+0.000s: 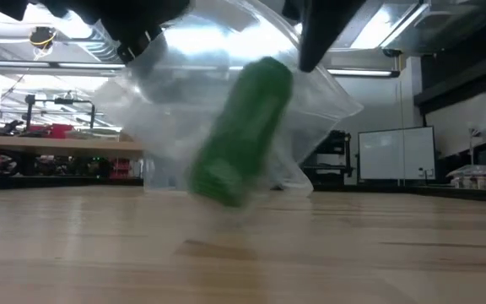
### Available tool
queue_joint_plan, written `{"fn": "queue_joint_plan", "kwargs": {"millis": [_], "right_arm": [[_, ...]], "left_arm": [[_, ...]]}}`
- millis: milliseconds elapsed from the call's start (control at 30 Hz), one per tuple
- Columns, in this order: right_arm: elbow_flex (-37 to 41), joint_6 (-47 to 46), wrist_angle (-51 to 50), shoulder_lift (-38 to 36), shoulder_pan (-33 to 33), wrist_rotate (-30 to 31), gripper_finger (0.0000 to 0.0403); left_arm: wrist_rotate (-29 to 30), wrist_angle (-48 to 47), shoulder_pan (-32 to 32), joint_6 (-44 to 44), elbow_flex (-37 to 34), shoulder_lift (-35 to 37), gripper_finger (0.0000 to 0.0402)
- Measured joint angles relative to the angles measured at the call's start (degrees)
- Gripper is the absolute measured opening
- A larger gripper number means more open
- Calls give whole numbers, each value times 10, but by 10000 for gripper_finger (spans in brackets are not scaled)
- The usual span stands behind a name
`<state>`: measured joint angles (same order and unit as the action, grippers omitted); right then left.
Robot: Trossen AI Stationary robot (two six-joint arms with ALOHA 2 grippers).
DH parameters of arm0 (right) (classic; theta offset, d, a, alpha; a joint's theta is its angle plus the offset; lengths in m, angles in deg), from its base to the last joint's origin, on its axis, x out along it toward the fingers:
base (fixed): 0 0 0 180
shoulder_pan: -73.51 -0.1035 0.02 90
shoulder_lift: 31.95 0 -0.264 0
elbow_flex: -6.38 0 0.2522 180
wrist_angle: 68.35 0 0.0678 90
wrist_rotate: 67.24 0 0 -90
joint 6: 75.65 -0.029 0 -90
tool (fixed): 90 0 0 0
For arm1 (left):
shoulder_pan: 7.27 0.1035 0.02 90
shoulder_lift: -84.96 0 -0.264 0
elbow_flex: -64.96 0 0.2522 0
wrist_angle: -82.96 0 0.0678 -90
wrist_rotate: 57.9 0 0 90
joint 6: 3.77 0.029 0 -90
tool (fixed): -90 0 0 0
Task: Roll bandage
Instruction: Close the transparent zip bag
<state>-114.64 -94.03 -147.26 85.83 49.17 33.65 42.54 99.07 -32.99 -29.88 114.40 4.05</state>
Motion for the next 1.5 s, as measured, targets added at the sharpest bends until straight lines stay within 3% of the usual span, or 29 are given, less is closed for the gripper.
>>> {"fn": "queue_joint_plan", "kwargs": {"millis": [333,1100,1500], "right_arm": [[0,2,21,0,0,0,4],[0,8,51,0,0,-11,7],[0,8,51,0,0,-11,7]], "left_arm": [[0,57,4,10,0,0,86],[0,57,19,28,0,0,84],[0,56,19,71,0,0,4]]}}
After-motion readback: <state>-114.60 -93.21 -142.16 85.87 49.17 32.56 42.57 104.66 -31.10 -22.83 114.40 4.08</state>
